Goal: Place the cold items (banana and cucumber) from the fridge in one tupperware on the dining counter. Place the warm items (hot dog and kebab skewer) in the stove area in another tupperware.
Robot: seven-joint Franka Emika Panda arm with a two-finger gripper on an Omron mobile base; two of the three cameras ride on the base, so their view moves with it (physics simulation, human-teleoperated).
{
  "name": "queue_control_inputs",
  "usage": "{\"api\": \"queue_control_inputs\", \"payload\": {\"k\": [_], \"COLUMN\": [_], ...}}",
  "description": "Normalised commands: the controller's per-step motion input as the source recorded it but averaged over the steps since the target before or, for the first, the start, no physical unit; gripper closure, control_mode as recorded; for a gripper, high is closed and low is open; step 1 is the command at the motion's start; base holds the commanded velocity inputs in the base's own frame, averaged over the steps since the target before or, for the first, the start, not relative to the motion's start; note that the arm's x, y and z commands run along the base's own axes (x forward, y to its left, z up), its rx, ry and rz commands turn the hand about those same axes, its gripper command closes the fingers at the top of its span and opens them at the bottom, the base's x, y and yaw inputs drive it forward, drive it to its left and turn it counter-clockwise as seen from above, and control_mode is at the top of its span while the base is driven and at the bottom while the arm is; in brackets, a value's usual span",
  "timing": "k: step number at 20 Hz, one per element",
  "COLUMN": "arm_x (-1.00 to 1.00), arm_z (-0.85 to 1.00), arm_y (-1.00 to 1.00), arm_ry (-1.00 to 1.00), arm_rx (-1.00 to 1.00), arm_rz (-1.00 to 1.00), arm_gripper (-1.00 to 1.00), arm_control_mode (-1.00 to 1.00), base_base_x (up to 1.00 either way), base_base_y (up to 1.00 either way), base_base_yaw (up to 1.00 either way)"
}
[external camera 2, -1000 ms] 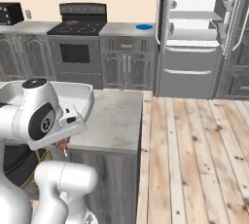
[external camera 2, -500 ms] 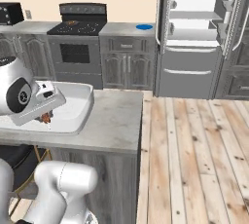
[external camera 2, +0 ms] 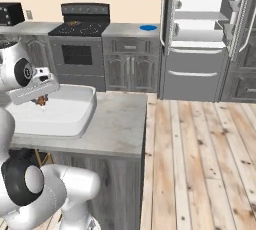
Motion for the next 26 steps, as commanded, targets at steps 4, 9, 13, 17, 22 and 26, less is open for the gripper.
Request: {"api": "queue_control_inputs", "payload": {"k": [4,9,13,17,22,26], "arm_x": [0.93,0.71,0.49,0.14,0.21,0.36], "arm_z": [-0.09,-0.45,-0.64,-0.57,-0.39,-0.52], "arm_y": [0.0,0.0,0.01,0.14,0.34,0.05], "arm_ry": [-0.01,0.07,0.05,0.02,0.08,0.16], "arm_rx": [0.05,0.0,-0.04,-0.12,-0.16,-0.02], "arm_rz": [0.05,0.28,0.47,0.43,0.34,0.3], "arm_gripper": [1.0,1.0,1.0,1.0,1.0,1.0], "arm_control_mode": [-1.0,-1.0,-1.0,-1.0,-1.0,-1.0], "base_base_x": [0.0,0.0,0.0,0.0,0.0,0.0], "base_base_y": [0.0,0.0,0.0,0.0,0.0,0.0], "base_base_yaw": [0.0,0.0,0.0,0.0,0.0,0.0]}}
